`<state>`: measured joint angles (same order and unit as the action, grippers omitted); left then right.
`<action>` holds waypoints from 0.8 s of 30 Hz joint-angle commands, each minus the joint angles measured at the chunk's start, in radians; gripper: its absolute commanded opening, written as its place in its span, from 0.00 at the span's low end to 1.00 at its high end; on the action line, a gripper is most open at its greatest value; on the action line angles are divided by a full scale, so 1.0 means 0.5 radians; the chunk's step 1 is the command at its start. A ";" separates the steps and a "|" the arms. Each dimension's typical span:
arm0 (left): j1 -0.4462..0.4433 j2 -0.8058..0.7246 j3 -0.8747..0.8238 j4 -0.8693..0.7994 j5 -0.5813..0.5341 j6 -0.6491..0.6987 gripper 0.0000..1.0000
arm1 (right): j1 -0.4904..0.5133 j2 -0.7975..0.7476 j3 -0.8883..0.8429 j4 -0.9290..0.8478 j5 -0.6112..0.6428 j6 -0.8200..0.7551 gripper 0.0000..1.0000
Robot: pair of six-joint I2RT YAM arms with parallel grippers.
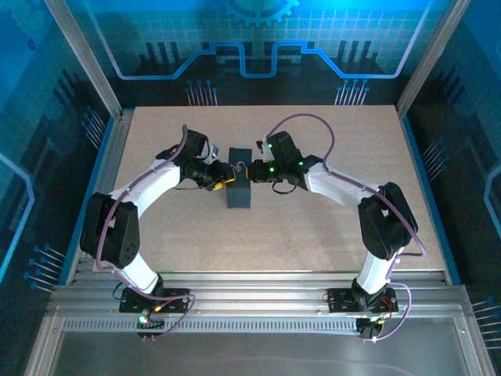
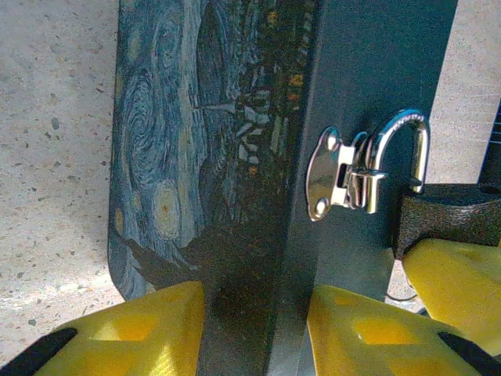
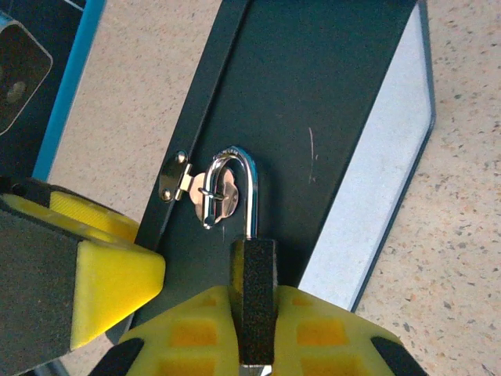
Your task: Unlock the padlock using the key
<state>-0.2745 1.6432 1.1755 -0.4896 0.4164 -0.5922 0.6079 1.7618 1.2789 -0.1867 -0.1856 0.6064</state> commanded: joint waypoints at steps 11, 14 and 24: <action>-0.031 0.102 -0.079 -0.149 -0.109 0.002 0.39 | 0.100 0.009 0.129 0.067 0.550 0.461 0.00; -0.015 0.107 -0.092 -0.135 -0.112 -0.037 0.39 | 0.096 -0.015 0.121 0.045 0.656 0.494 0.00; 0.041 0.116 -0.031 -0.128 -0.084 -0.070 0.40 | -0.099 -0.240 -0.105 0.187 0.479 0.403 0.02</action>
<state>-0.2722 1.6600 1.1755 -0.4328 0.4232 -0.6258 0.6228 1.7164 1.2461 -0.1558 -0.0025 0.8104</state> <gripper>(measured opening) 0.404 0.107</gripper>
